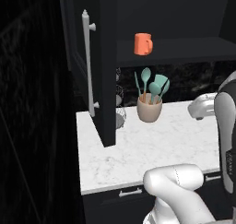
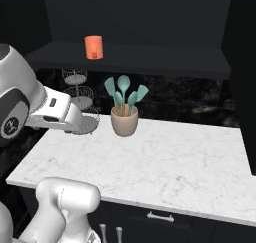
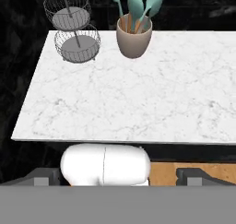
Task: Gather all objects into one cabinet and sort the glasses and bowls to opposite sides.
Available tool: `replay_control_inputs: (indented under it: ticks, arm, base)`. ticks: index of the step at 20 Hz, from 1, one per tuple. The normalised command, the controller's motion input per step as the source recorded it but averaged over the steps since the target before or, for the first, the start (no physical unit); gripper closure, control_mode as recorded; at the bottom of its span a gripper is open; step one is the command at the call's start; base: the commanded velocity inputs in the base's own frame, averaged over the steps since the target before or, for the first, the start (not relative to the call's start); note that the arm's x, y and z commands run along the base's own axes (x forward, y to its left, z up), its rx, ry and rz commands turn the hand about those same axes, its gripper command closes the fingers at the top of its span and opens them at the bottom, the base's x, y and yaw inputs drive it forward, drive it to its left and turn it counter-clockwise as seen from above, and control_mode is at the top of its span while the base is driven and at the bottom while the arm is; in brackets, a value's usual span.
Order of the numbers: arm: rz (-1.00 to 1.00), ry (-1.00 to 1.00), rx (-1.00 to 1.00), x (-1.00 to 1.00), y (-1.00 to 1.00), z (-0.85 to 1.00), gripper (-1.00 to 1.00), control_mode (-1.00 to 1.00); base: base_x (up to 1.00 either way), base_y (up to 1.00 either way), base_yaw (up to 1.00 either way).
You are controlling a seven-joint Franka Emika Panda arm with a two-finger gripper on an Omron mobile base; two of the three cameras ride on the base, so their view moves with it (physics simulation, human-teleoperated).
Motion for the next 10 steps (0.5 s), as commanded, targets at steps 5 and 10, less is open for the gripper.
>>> replay_control_inputs:
  ticks: [5, 10]
  arm:
    - [0.05, -0.45, 0.05, -0.04, -0.09, 0.32, -1.00, -1.00]
    - [0.01, -0.37, 0.02, 0.16, 0.00, 0.52, -1.00, -1.00]
  base:
    - [0.00, 0.00, 0.00]
    - [0.00, 0.00, 0.00]
